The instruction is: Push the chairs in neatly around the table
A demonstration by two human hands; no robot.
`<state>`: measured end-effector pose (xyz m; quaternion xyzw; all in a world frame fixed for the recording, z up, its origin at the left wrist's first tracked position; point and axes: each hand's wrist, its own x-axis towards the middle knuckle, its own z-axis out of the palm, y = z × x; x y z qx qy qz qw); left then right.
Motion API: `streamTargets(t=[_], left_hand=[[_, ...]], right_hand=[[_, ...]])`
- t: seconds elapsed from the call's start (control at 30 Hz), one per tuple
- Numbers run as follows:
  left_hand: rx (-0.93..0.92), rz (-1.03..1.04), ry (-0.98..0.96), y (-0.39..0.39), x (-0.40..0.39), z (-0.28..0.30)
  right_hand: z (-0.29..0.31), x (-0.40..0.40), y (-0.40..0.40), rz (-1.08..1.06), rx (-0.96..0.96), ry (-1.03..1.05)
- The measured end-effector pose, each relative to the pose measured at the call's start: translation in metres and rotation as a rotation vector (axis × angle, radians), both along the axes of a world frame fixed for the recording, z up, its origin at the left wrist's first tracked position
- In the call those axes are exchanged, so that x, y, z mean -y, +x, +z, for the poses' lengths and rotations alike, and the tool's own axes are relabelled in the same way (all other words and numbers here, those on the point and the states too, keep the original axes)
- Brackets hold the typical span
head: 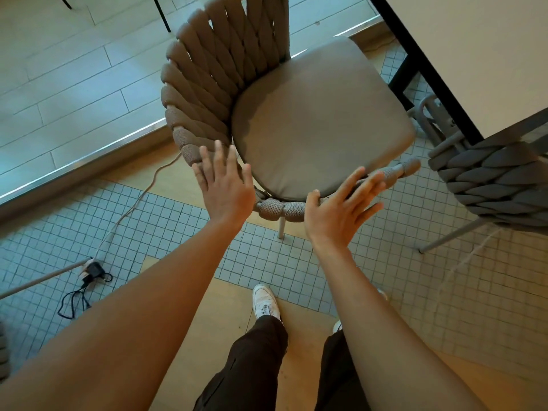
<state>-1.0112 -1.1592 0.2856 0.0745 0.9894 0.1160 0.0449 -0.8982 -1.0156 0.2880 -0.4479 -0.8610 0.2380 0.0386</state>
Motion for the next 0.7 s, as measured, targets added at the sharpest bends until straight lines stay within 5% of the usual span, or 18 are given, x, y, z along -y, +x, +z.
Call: streamTargets(t=[0.3,0.7], left_hand=[[0.293,-0.33,-0.422,0.007,-0.009,0.021],[0.246,-0.235,-0.322,0.073,-0.063,0.056]], right_hand=[[0.02,-0.048,0.013,0.646,0.347,0.036],[0.059,-0.112,0.047,1.056,0.323,-0.004]])
